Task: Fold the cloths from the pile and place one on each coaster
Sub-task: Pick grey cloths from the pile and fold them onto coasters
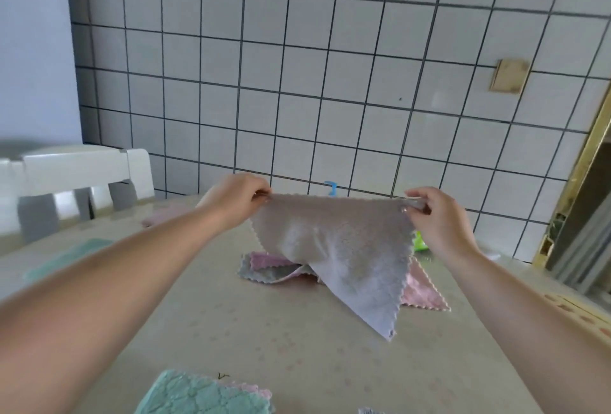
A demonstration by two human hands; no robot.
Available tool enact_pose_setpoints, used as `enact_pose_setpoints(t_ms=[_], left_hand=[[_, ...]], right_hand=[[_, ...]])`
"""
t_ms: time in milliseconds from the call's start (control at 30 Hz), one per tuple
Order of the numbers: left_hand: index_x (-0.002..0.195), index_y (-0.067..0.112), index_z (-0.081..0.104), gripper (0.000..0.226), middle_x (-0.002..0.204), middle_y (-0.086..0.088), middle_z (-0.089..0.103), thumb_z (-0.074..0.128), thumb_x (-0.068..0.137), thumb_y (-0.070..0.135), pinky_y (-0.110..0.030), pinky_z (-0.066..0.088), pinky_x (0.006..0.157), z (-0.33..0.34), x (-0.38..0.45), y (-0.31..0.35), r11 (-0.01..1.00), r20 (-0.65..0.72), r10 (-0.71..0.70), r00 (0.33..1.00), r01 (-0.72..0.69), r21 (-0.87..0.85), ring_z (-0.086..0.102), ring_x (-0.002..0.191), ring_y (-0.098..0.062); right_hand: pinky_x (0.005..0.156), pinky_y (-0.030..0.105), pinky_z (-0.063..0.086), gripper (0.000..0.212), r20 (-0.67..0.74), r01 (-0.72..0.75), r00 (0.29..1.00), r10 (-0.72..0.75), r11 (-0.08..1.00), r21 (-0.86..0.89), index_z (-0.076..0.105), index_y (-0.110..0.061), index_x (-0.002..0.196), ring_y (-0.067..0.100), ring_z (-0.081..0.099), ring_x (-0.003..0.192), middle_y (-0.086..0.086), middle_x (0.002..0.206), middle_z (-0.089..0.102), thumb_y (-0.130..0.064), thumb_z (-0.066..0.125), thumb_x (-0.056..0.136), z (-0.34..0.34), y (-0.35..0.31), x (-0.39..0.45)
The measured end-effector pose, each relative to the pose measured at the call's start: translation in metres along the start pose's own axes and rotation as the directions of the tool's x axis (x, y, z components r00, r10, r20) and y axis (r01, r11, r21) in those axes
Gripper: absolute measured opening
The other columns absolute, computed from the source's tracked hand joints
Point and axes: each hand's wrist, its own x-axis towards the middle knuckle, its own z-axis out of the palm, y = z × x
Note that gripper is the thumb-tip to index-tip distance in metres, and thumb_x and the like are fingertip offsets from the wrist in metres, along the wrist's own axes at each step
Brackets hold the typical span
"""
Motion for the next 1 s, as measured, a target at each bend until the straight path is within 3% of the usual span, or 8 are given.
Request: enact_pose_setpoints(t_ms=[100, 200, 333, 433, 600, 767, 900, 1000], left_hand=[[0.092, 0.026, 0.065, 0.014, 0.094, 0.005, 0.067, 0.052, 0.091, 0.030, -0.034, 0.050, 0.073, -0.002, -0.003, -0.007, 0.993, -0.069, -0.113, 0.991, 0.110, -0.035, 0.060, 0.085, -0.018], [0.092, 0.018, 0.061, 0.017, 0.087, 0.001, 0.064, 0.053, 0.091, 0.033, -0.031, 0.044, 0.065, -0.014, 0.007, 0.004, 0.968, -0.172, -0.202, 0.964, 0.170, -0.187, 0.057, 0.076, -0.020], [0.101, 0.011, 0.058, 0.017, 0.080, 0.003, 0.058, 0.050, 0.095, 0.025, -0.025, 0.037, 0.057, -0.031, 0.012, 0.024, 0.893, -0.196, -0.216, 0.957, 0.113, -0.435, 0.050, 0.064, -0.011], [0.101, 0.008, 0.060, 0.019, 0.075, -0.002, 0.057, 0.053, 0.093, 0.023, -0.026, 0.037, 0.061, -0.035, -0.003, 0.031, 0.833, -0.192, -0.223, 0.956, 0.084, -0.547, 0.047, 0.064, -0.014], [0.093, 0.018, 0.066, 0.015, 0.076, -0.002, 0.059, 0.058, 0.090, 0.030, -0.028, 0.047, 0.064, -0.016, -0.053, 0.018, 0.696, 0.130, -0.238, 0.963, 0.262, -0.669, 0.053, 0.065, -0.012], [0.082, 0.015, 0.060, 0.014, 0.068, 0.001, 0.057, 0.057, 0.090, 0.026, -0.019, 0.049, 0.050, 0.011, -0.106, 0.014, 0.582, 0.512, -0.189, 0.838, 0.516, -0.629, 0.056, 0.053, -0.006], [0.087, 0.014, 0.058, 0.015, 0.066, 0.000, 0.054, 0.058, 0.090, 0.029, -0.017, 0.047, 0.046, 0.034, -0.127, 0.006, 0.648, 0.676, -0.196, 0.710, 0.612, -0.454, 0.052, 0.044, -0.002], [0.086, 0.015, 0.059, 0.014, 0.066, -0.001, 0.056, 0.061, 0.089, 0.028, -0.016, 0.048, 0.048, 0.050, -0.127, -0.002, 0.716, 0.713, -0.216, 0.667, 0.605, -0.349, 0.054, 0.044, -0.001]], right_hand=[[0.055, 0.018, 0.037, 0.013, 0.025, -0.100, 0.995, 0.099, 0.994, 0.040, 0.068, -0.021, 0.093, 0.006, 0.052, 0.065, -0.015, 0.071, 0.058, -0.012, 0.062, 0.086, 0.011, 0.005, 0.004], [0.064, 0.024, 0.040, 0.004, -0.046, -0.156, 0.985, 0.166, 0.973, 0.172, 0.066, -0.021, 0.087, 0.018, 0.057, 0.075, -0.007, 0.074, 0.061, -0.018, 0.065, 0.084, 0.012, 0.004, 0.015], [0.060, 0.026, 0.040, 0.004, -0.071, -0.145, 0.982, 0.178, 0.932, 0.333, 0.061, -0.019, 0.084, 0.016, 0.050, 0.063, -0.005, 0.070, 0.057, -0.019, 0.062, 0.087, 0.004, -0.003, 0.020], [0.069, 0.034, 0.043, 0.011, -0.044, -0.206, 0.968, 0.247, 0.883, 0.421, 0.060, -0.025, 0.077, 0.016, 0.049, 0.068, -0.005, 0.071, 0.055, -0.024, 0.062, 0.087, -0.002, 0.002, 0.007], [0.062, 0.033, 0.043, 0.011, 0.135, -0.381, 0.919, 0.371, 0.747, 0.545, 0.061, -0.018, 0.079, 0.017, 0.050, 0.067, 0.001, 0.073, 0.054, -0.022, 0.060, 0.090, -0.007, 0.022, -0.044], [0.053, 0.027, 0.033, 0.014, 0.293, -0.517, 0.855, 0.427, 0.742, 0.426, 0.061, -0.009, 0.085, 0.018, 0.045, 0.059, 0.008, 0.070, 0.050, -0.022, 0.060, 0.089, -0.004, 0.055, -0.091], [0.056, 0.028, 0.035, 0.013, 0.416, -0.595, 0.784, 0.461, 0.750, 0.290, 0.064, -0.009, 0.082, 0.023, 0.050, 0.068, 0.012, 0.072, 0.058, -0.021, 0.062, 0.088, 0.003, 0.077, -0.117], [0.061, 0.029, 0.040, 0.012, 0.475, -0.655, 0.715, 0.512, 0.728, 0.202, 0.065, -0.011, 0.082, 0.022, 0.055, 0.068, 0.009, 0.071, 0.062, -0.020, 0.061, 0.089, 0.012, 0.091, -0.124]])
